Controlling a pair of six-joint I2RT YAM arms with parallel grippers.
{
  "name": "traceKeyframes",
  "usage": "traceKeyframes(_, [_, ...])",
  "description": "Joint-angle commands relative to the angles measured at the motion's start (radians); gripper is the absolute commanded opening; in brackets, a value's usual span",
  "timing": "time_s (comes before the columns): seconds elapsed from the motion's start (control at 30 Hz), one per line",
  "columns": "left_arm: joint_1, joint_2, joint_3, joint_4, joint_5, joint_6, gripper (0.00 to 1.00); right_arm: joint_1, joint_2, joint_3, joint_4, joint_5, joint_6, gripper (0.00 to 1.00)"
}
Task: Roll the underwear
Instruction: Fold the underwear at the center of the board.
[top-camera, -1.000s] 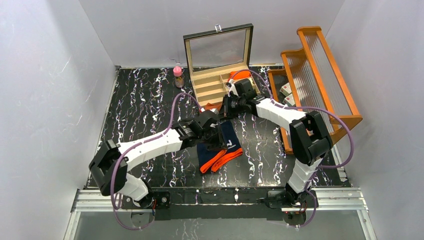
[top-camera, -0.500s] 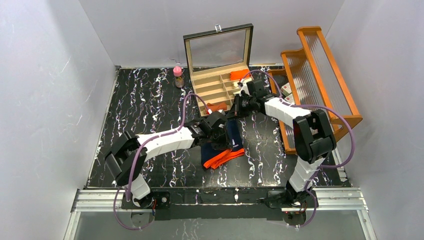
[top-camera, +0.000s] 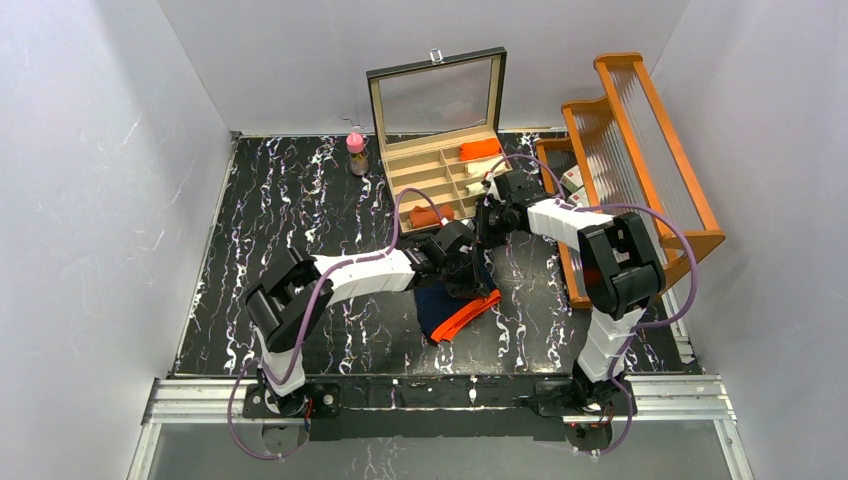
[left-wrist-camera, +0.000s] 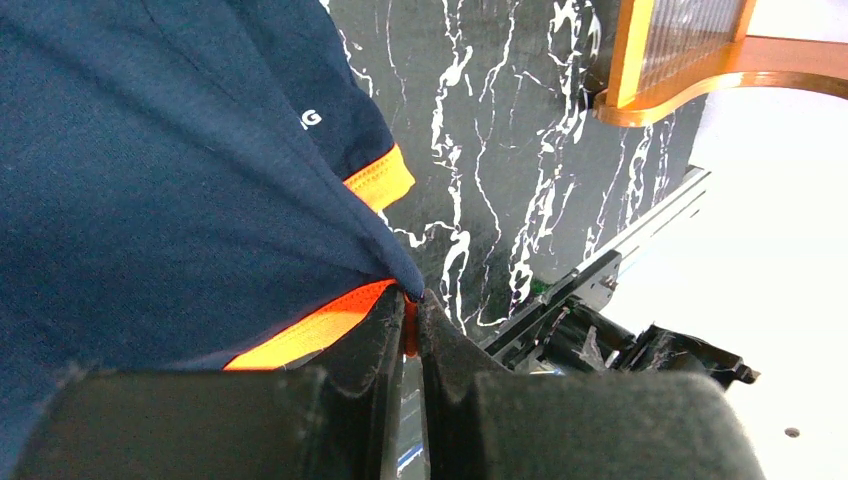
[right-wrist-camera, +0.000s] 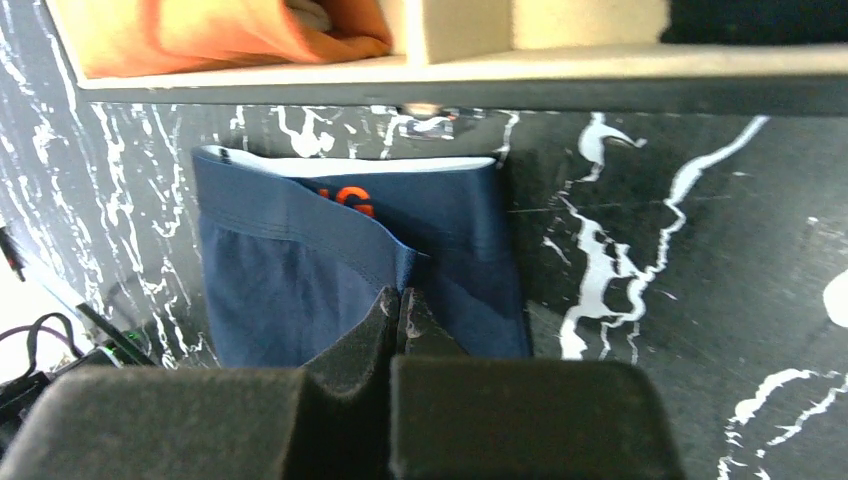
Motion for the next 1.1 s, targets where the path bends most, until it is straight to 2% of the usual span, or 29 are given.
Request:
traceKeyframes(0.0, [-0.009,0.023,0.033,0.001,0.017,0.016,0.02,-0.038,-0.030,0.006,-0.016,0.019,-0.046,0.01])
traceKeyframes(0.17, [-0.018,0.068,0.053,0.028,0.031,0.032,0.10,-0.053,-0.014,0.030,-0.006,0.001,-0.074,0.03])
traceKeyframes(0.27, [-0.021,0.090,0.050,0.055,0.058,0.027,0.25,-0.055,0.022,0.070,-0.056,-0.005,-0.087,0.11])
traceKeyframes(0.33, [-0.021,0.078,0.039,0.099,0.068,0.024,0.36,-0.056,0.029,0.090,-0.098,0.018,-0.093,0.19])
traceKeyframes(0.4, [-0.021,0.040,0.021,0.127,0.069,0.022,0.48,-0.058,0.004,0.093,-0.123,0.066,-0.098,0.33])
traceKeyframes(0.47, [-0.021,-0.006,0.007,0.128,0.069,0.036,0.56,-0.059,-0.040,0.086,-0.138,0.120,-0.096,0.49])
traceKeyframes(0.5, [-0.021,-0.030,-0.001,0.123,0.071,0.042,0.58,-0.060,-0.057,0.089,-0.155,0.145,-0.094,0.54])
traceKeyframes(0.6, [-0.021,-0.140,-0.069,0.106,0.051,0.055,0.62,-0.061,-0.111,0.097,-0.211,0.187,-0.095,0.58])
traceKeyframes(0.7, [-0.021,-0.285,-0.155,0.012,-0.036,0.075,0.69,-0.061,-0.167,0.056,-0.234,0.202,-0.072,0.64])
traceKeyframes(0.9, [-0.005,-0.504,-0.290,-0.291,-0.302,0.067,0.79,-0.062,-0.239,-0.093,-0.228,0.090,-0.028,0.68])
traceKeyframes(1.07, [0.009,-0.604,-0.392,-0.327,-0.345,0.011,0.82,-0.060,-0.271,-0.209,-0.193,0.017,-0.006,0.71])
